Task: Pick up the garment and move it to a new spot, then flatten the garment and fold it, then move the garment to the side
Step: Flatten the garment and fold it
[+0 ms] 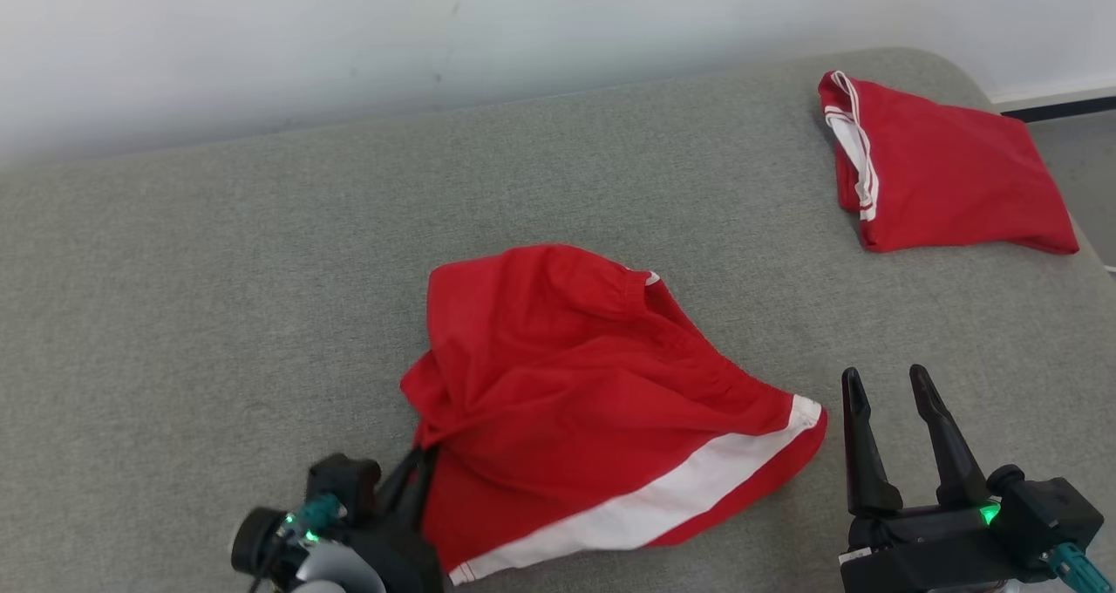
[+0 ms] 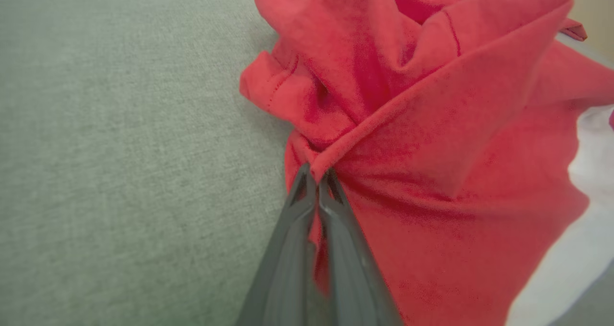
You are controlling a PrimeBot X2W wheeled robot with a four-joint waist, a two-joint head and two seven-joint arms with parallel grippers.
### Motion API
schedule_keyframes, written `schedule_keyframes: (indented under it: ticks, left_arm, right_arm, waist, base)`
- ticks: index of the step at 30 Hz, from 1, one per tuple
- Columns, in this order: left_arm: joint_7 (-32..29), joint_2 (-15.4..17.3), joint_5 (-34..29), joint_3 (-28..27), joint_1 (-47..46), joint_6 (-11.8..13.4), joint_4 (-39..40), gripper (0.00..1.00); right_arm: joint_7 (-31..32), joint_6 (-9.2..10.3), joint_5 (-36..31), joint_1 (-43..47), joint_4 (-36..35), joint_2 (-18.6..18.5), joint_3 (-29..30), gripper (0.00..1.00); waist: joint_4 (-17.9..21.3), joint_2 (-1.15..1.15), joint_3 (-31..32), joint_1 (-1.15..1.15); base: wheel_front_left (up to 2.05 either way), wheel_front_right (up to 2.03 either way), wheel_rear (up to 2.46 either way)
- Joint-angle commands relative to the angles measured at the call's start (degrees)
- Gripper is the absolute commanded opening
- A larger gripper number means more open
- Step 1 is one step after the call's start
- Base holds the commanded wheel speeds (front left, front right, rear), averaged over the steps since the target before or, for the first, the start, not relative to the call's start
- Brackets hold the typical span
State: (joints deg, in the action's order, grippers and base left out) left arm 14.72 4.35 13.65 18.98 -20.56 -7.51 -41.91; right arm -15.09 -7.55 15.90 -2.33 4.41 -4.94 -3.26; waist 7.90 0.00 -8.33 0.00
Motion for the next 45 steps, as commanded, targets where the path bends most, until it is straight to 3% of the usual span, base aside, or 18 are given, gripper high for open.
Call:
schedule_keyframes:
  ticks: [1, 12, 13, 14, 15, 33, 45]
  left_arm:
    - [0.44, 1.02, 0.31, -0.95, -1.67, 0.31, 0.65, 0.00]
    - [0.50, 5.94, -0.28, -4.88, -5.20, 1.20, 3.85, 0.00]
    - [0.50, 6.25, -0.43, -4.85, -5.31, 1.16, 3.59, 0.09]
    - [0.50, 6.42, -0.54, -4.94, -5.51, 1.21, 3.53, 0.50]
    - [0.50, 6.38, -0.52, -5.25, -5.65, 1.46, 4.05, 1.00]
    - [0.41, 4.36, -3.27, -18.48, 12.98, 5.88, 31.03, 1.00]
    - [0.40, 1.00, -4.59, -21.75, 24.71, 6.24, 38.37, 1.00]
  right_arm:
    - [-0.07, 0.15, -0.71, -0.31, -0.28, 0.14, 0.18, 1.00]
    - [-0.07, 0.15, -0.60, -0.93, 0.36, -0.04, 0.01, 1.00]
    - [-0.07, 0.15, -0.52, -0.96, 0.44, -0.06, -0.01, 1.00]
    - [-0.07, 0.15, -0.45, -0.96, 0.50, -0.04, -0.09, 1.00]
    - [-0.07, 0.15, -0.40, -0.99, 0.54, 0.00, -0.14, 1.00]
    - [-0.07, 0.15, -1.35, 0.94, 0.51, -1.03, -1.64, 1.00]
    - [-0.07, 0.15, -1.07, 2.77, 2.38, -1.24, -2.66, 1.00]
  waist:
    - [-0.54, 0.00, 0.16, 0.00]
    - [-1.58, 0.00, 0.52, 0.00]
    - [-1.55, 0.00, 0.54, 0.00]
    - [-1.51, 0.00, 0.54, 0.00]
    - [-1.49, 0.00, 0.54, 0.00]
    - [-8.20, 0.00, 6.26, 0.00]
    - [-9.72, 0.00, 8.11, 0.00]
  base:
    - [0.00, 0.00, 0.00]
    - [0.00, 0.00, 0.00]
    - [0.00, 0.00, 0.00]
    - [0.00, 0.00, 0.00]
    - [0.00, 0.00, 0.00]
    - [0.00, 0.00, 0.00]
    - [0.00, 0.00, 0.00]
